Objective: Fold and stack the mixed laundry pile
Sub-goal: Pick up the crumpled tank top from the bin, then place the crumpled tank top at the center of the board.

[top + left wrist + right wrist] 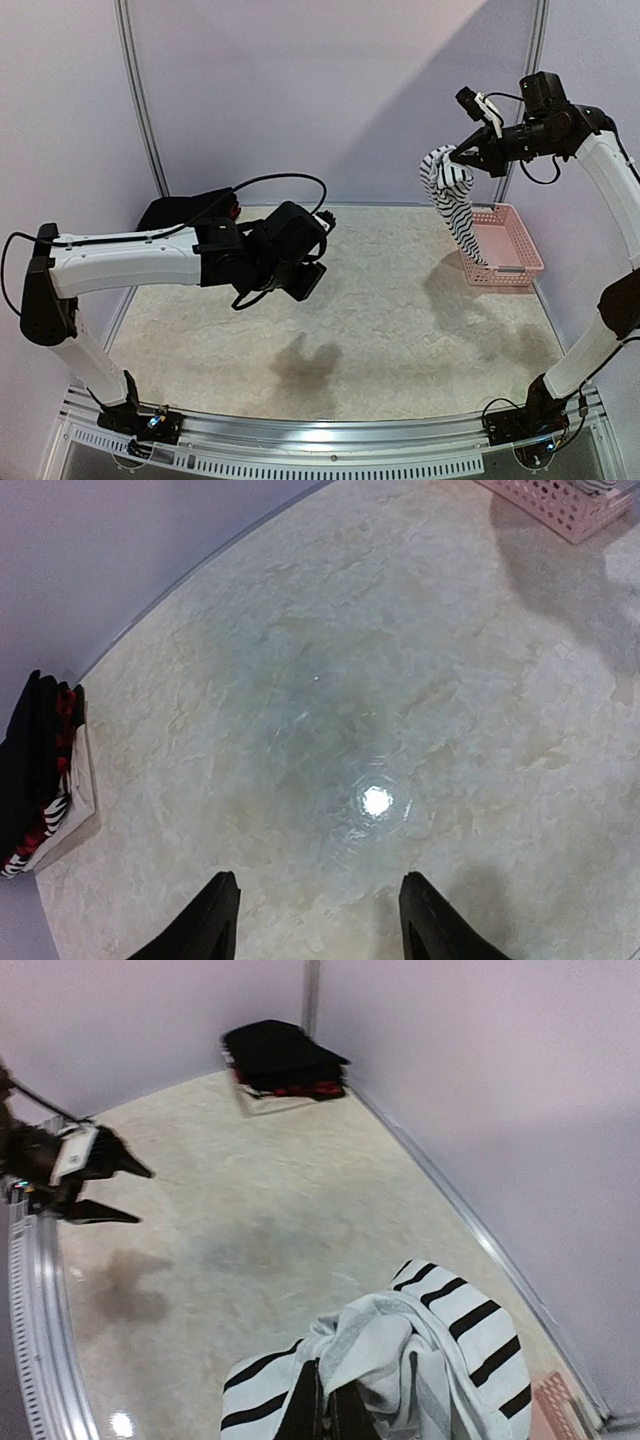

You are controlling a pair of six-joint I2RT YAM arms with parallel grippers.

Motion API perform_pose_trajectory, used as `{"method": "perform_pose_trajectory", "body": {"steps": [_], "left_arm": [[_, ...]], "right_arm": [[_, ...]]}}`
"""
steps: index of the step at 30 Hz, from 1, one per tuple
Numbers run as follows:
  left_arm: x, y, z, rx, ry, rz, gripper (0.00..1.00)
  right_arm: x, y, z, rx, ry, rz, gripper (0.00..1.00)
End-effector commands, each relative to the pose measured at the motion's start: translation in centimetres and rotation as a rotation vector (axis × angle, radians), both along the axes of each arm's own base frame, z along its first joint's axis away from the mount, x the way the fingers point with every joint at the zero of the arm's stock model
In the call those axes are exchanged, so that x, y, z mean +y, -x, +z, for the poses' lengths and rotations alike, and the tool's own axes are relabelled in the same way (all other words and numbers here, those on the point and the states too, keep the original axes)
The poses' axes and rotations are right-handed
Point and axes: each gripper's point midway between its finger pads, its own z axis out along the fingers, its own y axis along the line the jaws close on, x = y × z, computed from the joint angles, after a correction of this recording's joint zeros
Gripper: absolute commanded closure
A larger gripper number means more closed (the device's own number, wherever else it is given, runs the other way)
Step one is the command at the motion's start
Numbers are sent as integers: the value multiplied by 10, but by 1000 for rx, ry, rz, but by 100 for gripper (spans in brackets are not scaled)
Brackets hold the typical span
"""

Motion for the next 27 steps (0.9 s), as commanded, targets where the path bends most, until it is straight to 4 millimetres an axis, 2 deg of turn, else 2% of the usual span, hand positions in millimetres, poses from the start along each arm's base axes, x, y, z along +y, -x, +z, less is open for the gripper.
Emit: {"method": "perform_pose_trajectory", "body": {"steps": [1,4,10,12,15,17,18,20,21,22,23,24,26,27], "left_arm": [[35,-5,11,-45,-50,67,43],[48,-8,20,-68,-42,95,43],[59,-12,32,-89,-16,120,42],[60,-12,35,-97,-10,126,42],[63,-11,37,-101,-9,132,42],[66,-10,37,-100,-14,138,42],[68,-10,36,-99,-18,141,42],[73,-8,33,-94,-30,145,42],[75,-7,32,-93,-36,146,42],[78,-6,32,-91,-43,147,42],[80,-4,31,-89,-52,147,42],[84,-3,29,-84,-64,149,41],[88,0,25,-70,-85,136,41],[88,2,21,-59,-93,122,41]], "right_arm": [[43,61,40,-17,-152,305,100],[49,75,83,-77,-256,354,100],[56,84,146,-141,-424,424,100],[58,82,158,-136,-457,435,100],[56,60,149,-106,-450,367,100],[51,29,118,-67,-393,274,100],[47,10,95,-43,-349,211,100],[36,-21,35,10,-230,121,96],[30,-29,3,41,-168,88,94],[25,-31,-33,105,-110,57,90],[18,-27,-79,186,-38,39,83],[10,-20,-112,258,27,14,79],[-7,0,-170,369,169,4,71],[-17,9,-191,407,230,-13,68]]}}
